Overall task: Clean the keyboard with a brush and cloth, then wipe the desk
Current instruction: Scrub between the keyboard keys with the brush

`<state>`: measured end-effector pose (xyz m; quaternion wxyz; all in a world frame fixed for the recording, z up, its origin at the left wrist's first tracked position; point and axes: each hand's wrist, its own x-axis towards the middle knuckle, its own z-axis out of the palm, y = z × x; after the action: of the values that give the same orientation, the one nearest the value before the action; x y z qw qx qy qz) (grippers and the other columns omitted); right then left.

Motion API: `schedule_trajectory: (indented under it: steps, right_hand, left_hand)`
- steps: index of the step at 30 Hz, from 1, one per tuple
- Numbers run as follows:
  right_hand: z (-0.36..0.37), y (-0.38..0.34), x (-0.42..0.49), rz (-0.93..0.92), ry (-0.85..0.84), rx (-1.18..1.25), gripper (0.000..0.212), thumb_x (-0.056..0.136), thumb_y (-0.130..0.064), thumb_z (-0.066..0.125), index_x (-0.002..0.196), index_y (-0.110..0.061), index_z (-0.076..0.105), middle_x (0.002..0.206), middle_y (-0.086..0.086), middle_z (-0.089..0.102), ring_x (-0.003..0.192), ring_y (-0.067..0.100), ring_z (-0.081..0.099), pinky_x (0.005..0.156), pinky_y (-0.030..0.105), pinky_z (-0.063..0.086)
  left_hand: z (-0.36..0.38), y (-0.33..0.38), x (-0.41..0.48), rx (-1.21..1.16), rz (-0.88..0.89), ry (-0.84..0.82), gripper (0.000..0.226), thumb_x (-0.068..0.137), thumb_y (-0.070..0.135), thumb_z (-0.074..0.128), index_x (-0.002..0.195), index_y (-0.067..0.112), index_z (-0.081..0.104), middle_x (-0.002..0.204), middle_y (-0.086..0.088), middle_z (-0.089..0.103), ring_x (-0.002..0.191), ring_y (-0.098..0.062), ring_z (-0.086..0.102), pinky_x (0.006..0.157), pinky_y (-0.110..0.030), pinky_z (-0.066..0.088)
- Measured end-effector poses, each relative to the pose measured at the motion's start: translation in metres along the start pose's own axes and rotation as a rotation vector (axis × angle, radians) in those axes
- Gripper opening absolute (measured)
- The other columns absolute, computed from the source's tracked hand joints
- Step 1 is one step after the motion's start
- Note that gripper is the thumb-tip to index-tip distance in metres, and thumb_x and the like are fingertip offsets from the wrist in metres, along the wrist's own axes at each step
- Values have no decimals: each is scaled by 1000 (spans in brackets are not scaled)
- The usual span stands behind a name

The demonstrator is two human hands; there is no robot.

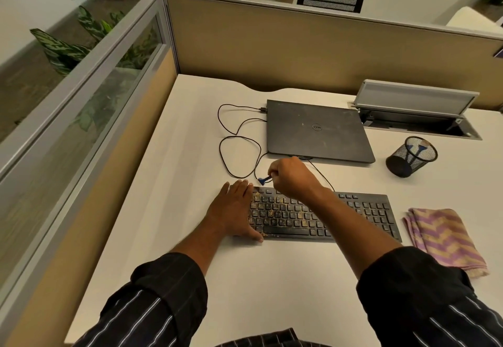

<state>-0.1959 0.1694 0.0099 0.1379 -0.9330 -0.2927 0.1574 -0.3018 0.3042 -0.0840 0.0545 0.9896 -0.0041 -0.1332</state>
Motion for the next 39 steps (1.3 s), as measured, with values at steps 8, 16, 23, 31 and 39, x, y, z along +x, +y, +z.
schedule_trajectory:
  steps: [8,16,23,31,39]
  right_hand:
    - [9,-9,-4,-44,-74,-58,16,87,-7,58,94,-5,73,88,10,71,76,20,64,70,33,57]
    - [5,-10,0,-40,-17,-41,18,91,-8,57,100,-8,73,93,11,70,77,21,64,71,33,57]
    - [5,-11,-4,-50,-57,-67,16,87,-10,60,92,-4,73,87,11,71,74,20,64,70,35,58]
    - [3,-8,-7,-70,-66,-115,17,88,-12,63,102,-7,73,95,10,71,79,19,64,72,30,56]
    - [0,-9,-3,-68,-5,-85,21,91,-8,58,107,-9,71,100,10,71,80,19,62,68,26,49]
  left_hand:
    - [-2,0,-4,-18,-30,-2,144,56,93,62,158,9,5,167,-9,8,155,-24,3,125,-49,4]
    - [-2,0,-4,-23,-31,-6,144,56,93,62,158,10,5,167,-9,9,154,-25,5,125,-49,6]
    - [-2,0,-6,-30,-38,-13,143,57,93,62,158,11,4,167,-9,7,155,-25,2,125,-50,5]
    - [-1,0,-6,-34,-51,-19,143,57,92,62,158,11,3,168,-8,5,155,-24,1,125,-51,5]
    - [-2,-3,-9,-36,-65,-43,144,58,93,62,159,12,-2,168,-8,0,155,-25,-3,124,-53,3]
